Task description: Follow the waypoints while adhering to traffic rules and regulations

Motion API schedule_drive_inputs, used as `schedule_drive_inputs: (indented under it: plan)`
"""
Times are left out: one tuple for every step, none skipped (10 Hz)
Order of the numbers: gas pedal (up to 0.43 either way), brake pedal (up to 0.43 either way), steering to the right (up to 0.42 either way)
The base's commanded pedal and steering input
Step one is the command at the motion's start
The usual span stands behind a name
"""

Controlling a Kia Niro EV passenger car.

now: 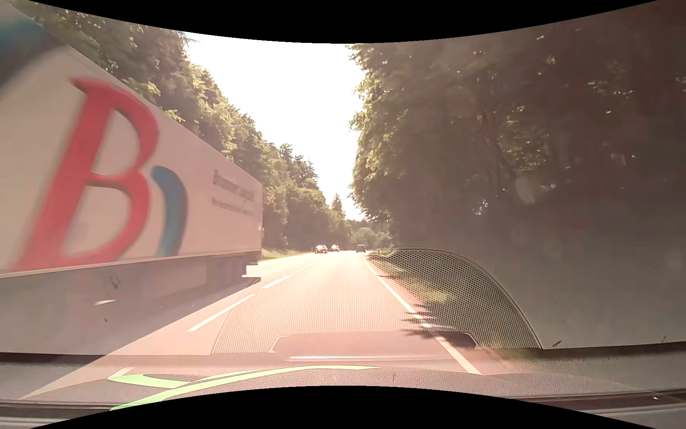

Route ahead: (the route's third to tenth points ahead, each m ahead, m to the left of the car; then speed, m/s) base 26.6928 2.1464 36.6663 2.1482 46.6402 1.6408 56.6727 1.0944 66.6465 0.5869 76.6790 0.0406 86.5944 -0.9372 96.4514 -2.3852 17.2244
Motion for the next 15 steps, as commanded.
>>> schedule_drive_inputs:
  plan:
    - [0.079,0.000,0.004]
    - [0.079,0.000,0.004]
    - [0.079,0.000,0.004]
    - [0.079,0.000,0.004]
    - [0.079,0.000,0.004]
    - [0.079,0.000,0.005]
    - [0.079,0.000,0.005]
    - [0.079,0.000,0.006]
    - [0.079,0.000,0.006]
    - [0.079,0.000,0.006]
    - [0.079,0.000,0.006]
    - [0.079,0.000,0.006]
    - [0.079,0.000,0.006]
    - [0.079,0.000,0.007]
    - [0.087,0.000,0.008]
